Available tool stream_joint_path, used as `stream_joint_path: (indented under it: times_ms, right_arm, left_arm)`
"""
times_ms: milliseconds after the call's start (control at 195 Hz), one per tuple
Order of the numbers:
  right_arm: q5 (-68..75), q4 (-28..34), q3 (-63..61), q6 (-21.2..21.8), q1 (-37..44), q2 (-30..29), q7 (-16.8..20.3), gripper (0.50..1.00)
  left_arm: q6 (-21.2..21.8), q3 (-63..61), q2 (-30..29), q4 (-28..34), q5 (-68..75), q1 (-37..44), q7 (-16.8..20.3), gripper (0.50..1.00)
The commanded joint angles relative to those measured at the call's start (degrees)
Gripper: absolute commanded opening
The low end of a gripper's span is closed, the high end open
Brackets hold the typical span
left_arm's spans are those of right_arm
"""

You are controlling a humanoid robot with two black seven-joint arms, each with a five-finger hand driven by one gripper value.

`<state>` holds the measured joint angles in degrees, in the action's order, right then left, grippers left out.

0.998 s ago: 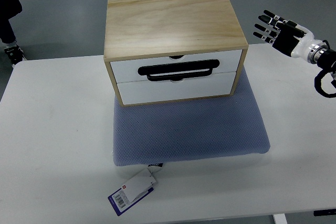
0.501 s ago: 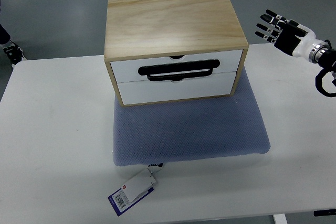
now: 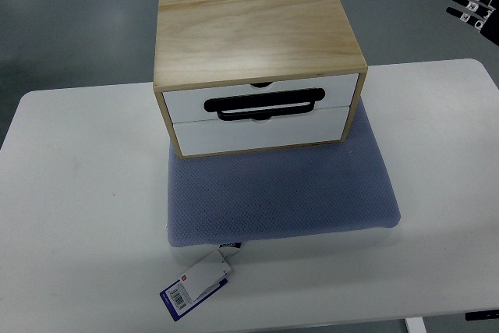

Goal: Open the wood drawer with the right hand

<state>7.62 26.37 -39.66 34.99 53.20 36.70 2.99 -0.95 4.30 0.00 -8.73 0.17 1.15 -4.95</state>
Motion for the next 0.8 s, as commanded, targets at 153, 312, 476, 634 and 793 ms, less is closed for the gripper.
stream_joint_path:
  times_ms: [153, 312, 476, 634, 793]
  right_arm:
    - [-6.6, 0.2, -0.2, 0.0, 4.0, 3.7, 0.0, 0.936]
    - [-11.4, 10.3, -0.2, 0.0, 4.8, 10.1, -0.5, 0.936]
    - [-20.6, 26.2, -0.2, -4.6, 4.3, 15.2, -4.4, 0.936]
    - [-28.7, 34.7, -0.1, -4.1, 3.9, 17.5, -4.9, 0.938]
    - [-37.2, 45.3, 0.1, -1.0, 3.0, 20.6, -4.9, 0.938]
  left_arm:
    - [0.1, 0.0, 0.0, 0.0, 0.0, 0.0, -0.1, 1.000]
    - [0.0, 0.0, 0.0, -0.1, 0.0, 0.0, 0.0, 1.000]
    - [0.0, 0.0, 0.0, 0.0, 0.0, 0.0, -0.1, 1.000]
    - [0.0, 0.0, 0.0, 0.0, 0.0, 0.0, 0.0, 1.000]
    - [0.0, 0.0, 0.0, 0.0, 0.0, 0.0, -0.1, 1.000]
